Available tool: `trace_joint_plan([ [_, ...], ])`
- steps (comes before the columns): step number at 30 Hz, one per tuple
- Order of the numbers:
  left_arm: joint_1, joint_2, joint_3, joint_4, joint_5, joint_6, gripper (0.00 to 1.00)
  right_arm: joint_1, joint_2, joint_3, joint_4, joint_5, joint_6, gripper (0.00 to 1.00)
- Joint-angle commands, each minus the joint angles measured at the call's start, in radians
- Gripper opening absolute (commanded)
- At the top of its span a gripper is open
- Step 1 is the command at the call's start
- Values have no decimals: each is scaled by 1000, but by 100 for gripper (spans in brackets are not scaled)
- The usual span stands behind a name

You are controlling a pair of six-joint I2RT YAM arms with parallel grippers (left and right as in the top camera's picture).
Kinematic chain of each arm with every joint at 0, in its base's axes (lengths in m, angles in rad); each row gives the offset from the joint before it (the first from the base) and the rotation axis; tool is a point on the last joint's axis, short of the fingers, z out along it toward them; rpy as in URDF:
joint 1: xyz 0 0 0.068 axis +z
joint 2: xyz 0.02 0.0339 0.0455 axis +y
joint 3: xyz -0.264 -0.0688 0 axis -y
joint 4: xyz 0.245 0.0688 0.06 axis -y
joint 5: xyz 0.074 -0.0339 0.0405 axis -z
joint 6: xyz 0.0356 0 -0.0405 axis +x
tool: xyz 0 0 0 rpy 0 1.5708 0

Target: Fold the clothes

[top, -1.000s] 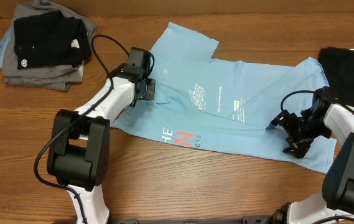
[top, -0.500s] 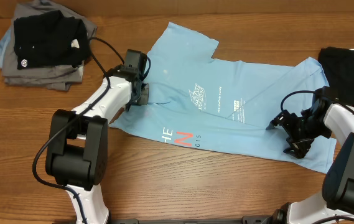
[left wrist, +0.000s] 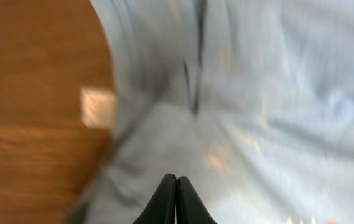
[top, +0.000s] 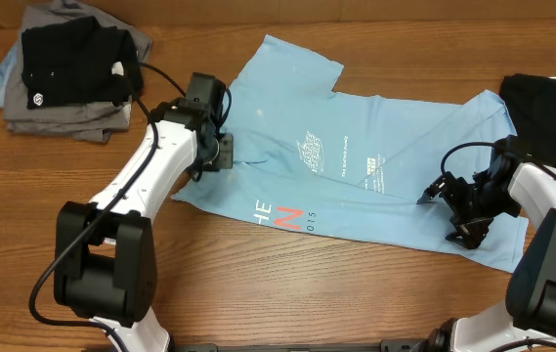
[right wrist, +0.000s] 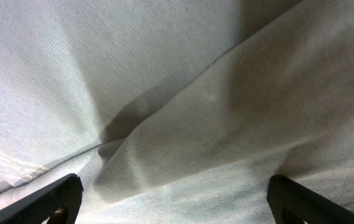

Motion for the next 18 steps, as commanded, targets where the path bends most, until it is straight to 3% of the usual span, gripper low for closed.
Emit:
trace_joint_plan([
  [1, -4, 48, -7, -43, 108, -4, 4, 2, 6, 20, 5, 20, -6, 99],
  [10, 5, 161, -8, -65, 89, -7, 4, 2, 6, 20, -5, 20, -6, 99],
  [18, 66, 217, -8, -100, 72, -70, 4, 2, 6, 20, -24, 20, -6, 90],
])
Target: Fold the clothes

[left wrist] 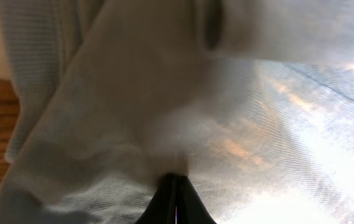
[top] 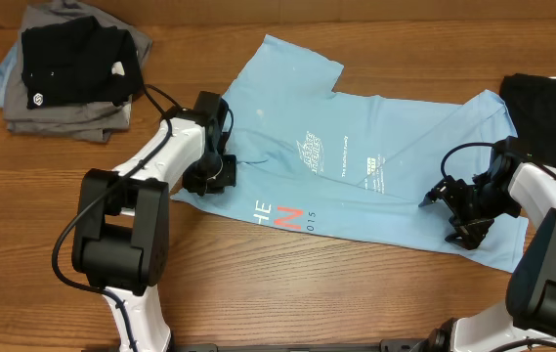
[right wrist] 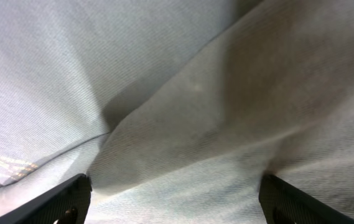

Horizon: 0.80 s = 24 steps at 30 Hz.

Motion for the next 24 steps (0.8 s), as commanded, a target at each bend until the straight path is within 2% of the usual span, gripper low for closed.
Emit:
trace_joint_plan([
  [1, 51, 54, -6, -36, -27, -68, 4, 2, 6, 20, -1, 10, -4, 90],
  [10, 166, 58, -7, -217, -61, -190, 4, 2, -17, 20, -16, 10, -4, 89],
  [16, 166, 57, -11, -276, -61, -232, 4, 2, -78, 20, -20, 11, -5, 90],
  [20, 165, 43, -51, -285, -61, -269, 4, 2, -116, 20, -20, 11, -4, 91],
  [24, 163, -21, -153, -227, -61, -291, 4, 2, -143, 20, -20, 11, -4, 94],
])
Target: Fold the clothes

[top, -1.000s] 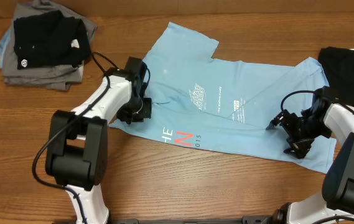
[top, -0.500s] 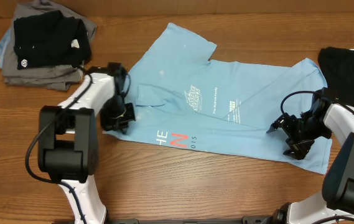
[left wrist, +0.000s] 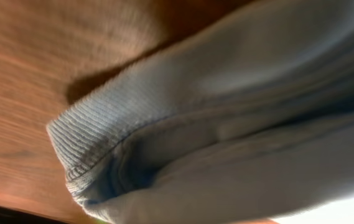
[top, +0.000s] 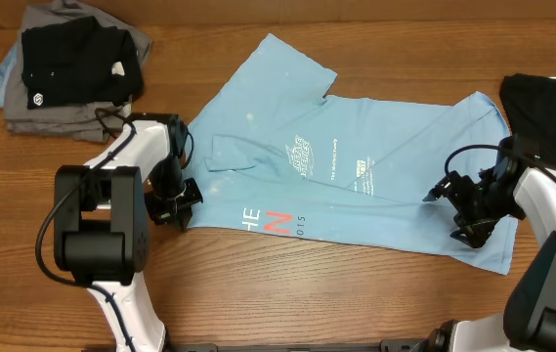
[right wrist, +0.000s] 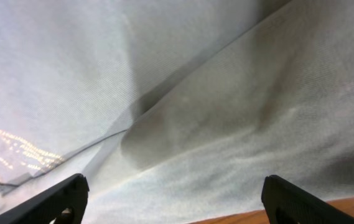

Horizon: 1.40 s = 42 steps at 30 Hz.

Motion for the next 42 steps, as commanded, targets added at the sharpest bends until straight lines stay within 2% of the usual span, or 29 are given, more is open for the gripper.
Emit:
trace_joint_plan([
  [1, -4, -70, -114, 56, -18, -54, 5, 2, -43, 20, 4, 10, -4, 94],
  [6, 2, -209, -197, 87, -13, -89, 4, 2, -45, 21, 6, 9, -3, 95],
  [13, -3, -390, -201, 139, -8, -84, 4, 2, -45, 27, 9, 8, -3, 95],
  [14, -5, -407, -200, 158, -2, -75, 4, 2, -44, 27, 10, 8, -3, 95],
  [17, -18, -447, -200, 280, 79, 60, 10, 2, -44, 27, 16, 5, -3, 96],
  [22, -45, -415, -200, 385, 148, 146, 7, 2, -44, 27, 5, -18, -3, 95],
  [24, -56, -364, -200, 390, 148, 148, 4, 2, -44, 27, -2, -18, -4, 95],
  [34, -58, -192, -200, 420, 140, 151, 4, 2, -44, 27, -3, -17, -5, 95],
  [37, -57, -159, -200, 420, 128, 142, 4, 2, -44, 27, -6, -18, -16, 95],
  [42, -32, -126, -204, 330, 7, 26, 4, 2, -44, 27, -17, -16, -31, 95],
])
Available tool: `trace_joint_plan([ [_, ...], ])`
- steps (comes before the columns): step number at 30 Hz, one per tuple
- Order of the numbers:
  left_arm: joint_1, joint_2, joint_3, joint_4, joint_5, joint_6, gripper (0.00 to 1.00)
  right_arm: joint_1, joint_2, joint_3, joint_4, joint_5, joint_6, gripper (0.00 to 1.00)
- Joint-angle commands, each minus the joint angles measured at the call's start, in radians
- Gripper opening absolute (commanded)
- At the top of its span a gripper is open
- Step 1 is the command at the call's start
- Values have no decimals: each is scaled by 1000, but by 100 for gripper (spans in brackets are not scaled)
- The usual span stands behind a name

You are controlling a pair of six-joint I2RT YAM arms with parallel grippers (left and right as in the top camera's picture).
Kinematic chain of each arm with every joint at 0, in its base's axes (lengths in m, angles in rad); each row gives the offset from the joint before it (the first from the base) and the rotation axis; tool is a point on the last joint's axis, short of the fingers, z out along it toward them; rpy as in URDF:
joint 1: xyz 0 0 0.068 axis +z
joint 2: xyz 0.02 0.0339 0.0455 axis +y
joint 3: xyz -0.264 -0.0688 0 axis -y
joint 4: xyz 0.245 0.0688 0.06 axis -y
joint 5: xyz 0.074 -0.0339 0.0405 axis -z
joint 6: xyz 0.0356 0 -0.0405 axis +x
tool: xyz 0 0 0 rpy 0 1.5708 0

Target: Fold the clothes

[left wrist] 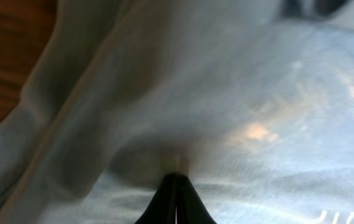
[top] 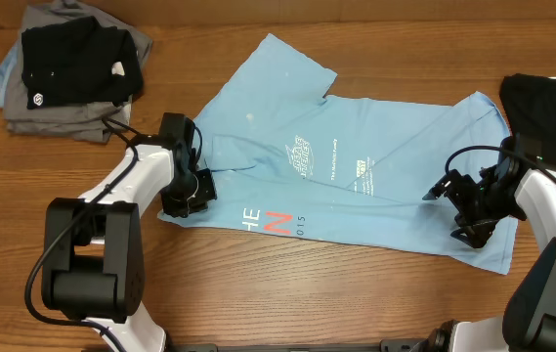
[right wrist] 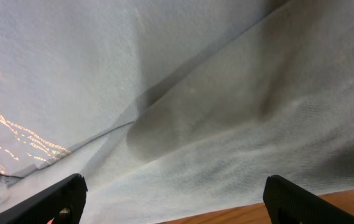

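Note:
A light blue T-shirt [top: 356, 196] with red and white print lies spread flat across the wooden table [top: 287, 293]. My left gripper [top: 188, 194] sits on the shirt's lower left part. In the left wrist view its gripper [left wrist: 175, 178] is shut, with a pucker of the blue fabric [left wrist: 239, 93] at the tips. My right gripper [top: 466, 213] hovers over the shirt's lower right part near the hem. It is open in the right wrist view, where the right gripper [right wrist: 180, 198] has its fingers wide apart over the cloth [right wrist: 183, 93].
A stack of folded clothes [top: 67, 68], black on top of grey, sits at the back left. A black garment [top: 551, 103] lies at the right edge, next to the right arm. Bare wood runs along the front of the table.
My left gripper was at the shirt's lower left corner, at the sleeve hem. It now sits slightly further right on the fabric, shut on a pinch of it. The right gripper has barely moved.
At first my left gripper was shut on the shirt's left side, near the sleeve. Then it was a little lower. By the third moment the whole shirt lay further left and the gripper was at the lower left corner. The right gripper stayed open over the right hem.

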Motion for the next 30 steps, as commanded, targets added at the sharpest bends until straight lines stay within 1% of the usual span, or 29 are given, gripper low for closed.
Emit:
trace_joint_plan([
  [1, 32, 66, -23, -61, -104, -85, 4, 2, -24, 27, -7, -4, -15, 95],
  [7, 122, 66, -43, -126, -95, -179, 4, 2, -24, 27, -15, 33, -17, 95],
  [10, 155, 66, -45, -159, -64, -177, 4, 2, -24, 27, -21, 32, -34, 95],
  [18, 149, 18, -45, -252, -39, -202, 4, 2, -24, 34, -17, 32, -33, 95],
  [22, 136, -79, -46, -289, -35, -257, 5, 2, -24, 77, -38, 47, -33, 98],
  [25, 121, -193, -46, -291, -35, -296, 4, 2, -24, 134, -68, 74, -33, 100],
  [28, 107, -315, -46, -261, -36, -297, 4, 2, -24, 198, -72, 72, -33, 100],
  [30, 104, -377, -46, -213, -35, -291, 5, 2, -24, 232, -55, 67, -33, 100],
])
